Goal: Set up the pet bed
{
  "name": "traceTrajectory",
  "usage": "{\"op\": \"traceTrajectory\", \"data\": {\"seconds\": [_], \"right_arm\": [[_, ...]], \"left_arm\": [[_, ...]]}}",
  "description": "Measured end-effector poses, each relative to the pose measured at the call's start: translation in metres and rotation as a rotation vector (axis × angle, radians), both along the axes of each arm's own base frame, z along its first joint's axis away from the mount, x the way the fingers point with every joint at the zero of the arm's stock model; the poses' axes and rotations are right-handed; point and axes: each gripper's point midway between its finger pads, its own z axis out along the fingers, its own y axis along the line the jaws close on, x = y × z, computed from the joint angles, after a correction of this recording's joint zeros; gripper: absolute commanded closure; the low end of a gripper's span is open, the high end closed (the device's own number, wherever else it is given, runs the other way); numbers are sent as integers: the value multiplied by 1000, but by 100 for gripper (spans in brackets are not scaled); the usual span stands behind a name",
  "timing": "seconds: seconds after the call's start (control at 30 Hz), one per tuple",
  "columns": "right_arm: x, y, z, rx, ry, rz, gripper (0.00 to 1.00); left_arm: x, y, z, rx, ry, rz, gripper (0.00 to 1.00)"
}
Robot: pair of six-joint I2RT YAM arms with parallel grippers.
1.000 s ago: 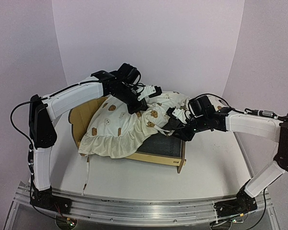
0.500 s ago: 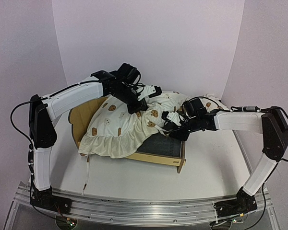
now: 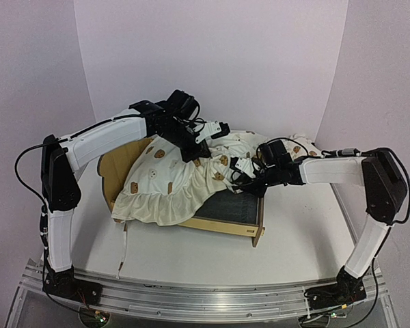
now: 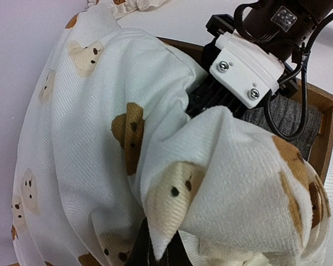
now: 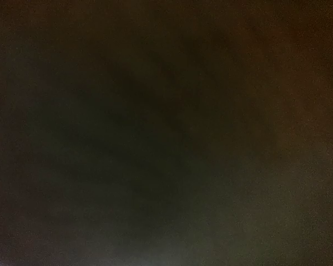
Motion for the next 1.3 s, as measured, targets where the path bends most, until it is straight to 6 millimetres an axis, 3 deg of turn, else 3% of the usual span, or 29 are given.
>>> {"op": "traceTrajectory", "data": {"seconds": [0.1,0.33,0.57,0.67,0.93,1.03,1.07,1.17,1.2,1.3], "right_arm": [[2,-1,0,0,0,-9,97],[-3,-4,10,25,9,-37,100],[-37,-15,77,118,-4,-60,100],[-65,-10,100,168,27,-37,100],[-179,44,122,369,373,113,100],[-211,61,111,381,477,126,100],[-223,66,101,371,510,131,96],[-251,79,63,310,608,128,59],[-257,80,47,279,635,111,51],[-258,70,12,197,660,43,43]], "left_arm": [[0,0,0,0,0,0,100],[0,0,0,0,0,0,100],[0,0,0,0,-1,0,100],[0,0,0,0,-1,1,100],[0,0,0,0,-1,2,100],[0,0,0,0,-1,1,100],[0,0,0,0,-1,1,100],[0,0,-3,2,1,0,100],[0,0,-5,3,2,-1,100],[-3,3,-16,20,12,-9,100]]}}
